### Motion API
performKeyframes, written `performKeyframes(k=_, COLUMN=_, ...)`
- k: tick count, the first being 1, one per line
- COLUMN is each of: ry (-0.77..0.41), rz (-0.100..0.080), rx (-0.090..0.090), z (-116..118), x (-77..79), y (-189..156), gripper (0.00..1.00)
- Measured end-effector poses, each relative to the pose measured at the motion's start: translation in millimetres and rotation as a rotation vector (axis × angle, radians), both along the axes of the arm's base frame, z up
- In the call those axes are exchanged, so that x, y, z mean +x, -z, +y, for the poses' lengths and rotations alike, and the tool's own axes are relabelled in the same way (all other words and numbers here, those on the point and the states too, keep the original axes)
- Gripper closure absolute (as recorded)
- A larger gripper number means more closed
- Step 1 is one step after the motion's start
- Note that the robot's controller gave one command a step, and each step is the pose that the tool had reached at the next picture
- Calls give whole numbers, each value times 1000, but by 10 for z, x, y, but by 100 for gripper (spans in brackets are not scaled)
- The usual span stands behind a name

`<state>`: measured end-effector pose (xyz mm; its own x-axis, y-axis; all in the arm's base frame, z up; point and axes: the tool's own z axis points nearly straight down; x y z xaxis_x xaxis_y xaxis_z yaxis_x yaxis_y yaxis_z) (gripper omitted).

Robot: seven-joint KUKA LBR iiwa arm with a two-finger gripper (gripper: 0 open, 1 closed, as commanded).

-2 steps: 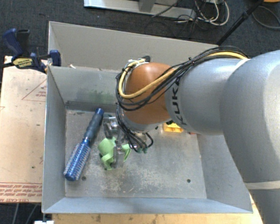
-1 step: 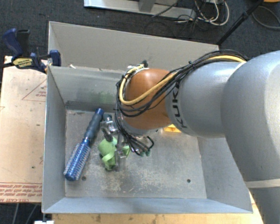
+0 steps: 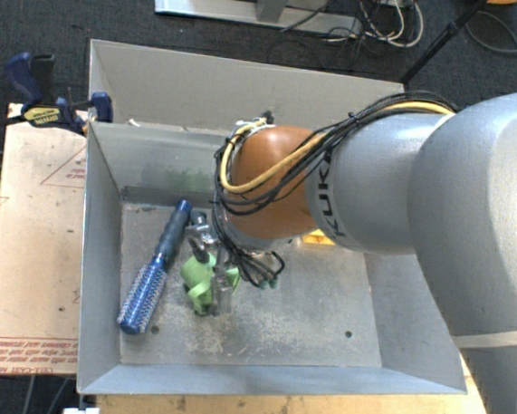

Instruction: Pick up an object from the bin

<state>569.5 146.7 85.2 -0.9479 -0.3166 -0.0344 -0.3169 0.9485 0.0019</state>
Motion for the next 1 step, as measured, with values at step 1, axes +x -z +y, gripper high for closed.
performKeyframes(k=1, ry=-4, rz=20, rx=-9, z=42, x=179, y=-1647, gripper=100)
